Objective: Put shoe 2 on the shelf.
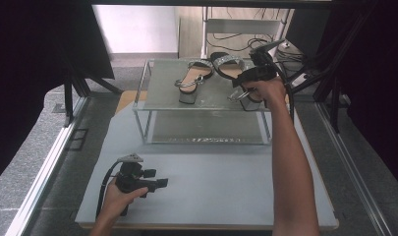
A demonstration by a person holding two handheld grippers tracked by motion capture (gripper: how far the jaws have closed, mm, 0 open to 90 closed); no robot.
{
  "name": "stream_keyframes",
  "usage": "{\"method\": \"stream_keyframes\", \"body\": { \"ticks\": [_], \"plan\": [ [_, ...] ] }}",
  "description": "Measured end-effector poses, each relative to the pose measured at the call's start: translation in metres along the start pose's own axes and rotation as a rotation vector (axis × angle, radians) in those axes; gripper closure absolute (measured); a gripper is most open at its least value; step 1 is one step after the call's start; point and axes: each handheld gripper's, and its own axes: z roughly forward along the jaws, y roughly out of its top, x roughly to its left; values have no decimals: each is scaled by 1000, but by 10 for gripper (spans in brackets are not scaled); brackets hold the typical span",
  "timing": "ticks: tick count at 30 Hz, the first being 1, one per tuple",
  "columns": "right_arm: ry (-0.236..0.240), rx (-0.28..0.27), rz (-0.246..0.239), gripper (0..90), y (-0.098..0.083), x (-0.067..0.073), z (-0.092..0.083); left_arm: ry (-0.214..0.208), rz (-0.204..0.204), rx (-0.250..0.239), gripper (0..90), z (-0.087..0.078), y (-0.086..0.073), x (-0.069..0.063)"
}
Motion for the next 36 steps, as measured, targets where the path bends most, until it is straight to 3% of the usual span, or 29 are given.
{"method": "stream_keyframes", "body": {
  "ticks": [6,10,15,19,22,25,30,31,32,36],
  "plan": [
    [-14,-8,43,423,5,-7,9,4,-3,-1,276,0,0,1],
    [-51,-16,84,422,9,-13,17,10,-6,-9,276,-3,0,3],
    [-92,24,112,414,13,-15,27,14,-8,-11,276,-4,0,4],
    [-124,49,96,412,15,-11,31,18,-7,-14,276,-5,0,5],
    [-174,71,96,400,16,-9,36,25,-16,-17,276,-8,0,7],
    [-189,69,69,374,16,-6,37,27,-17,-17,276,-8,0,7],
    [-169,58,45,254,15,-4,35,28,-17,-17,276,-6,0,6],
    [-174,-22,6,236,15,0,28,29,-17,-16,275,-6,-1,6],
    [-161,-58,-1,215,15,1,24,29,-17,-16,275,-6,-1,6],
    [-141,-147,-32,211,17,6,14,33,-24,-17,275,-6,-1,8]
  ]
}}
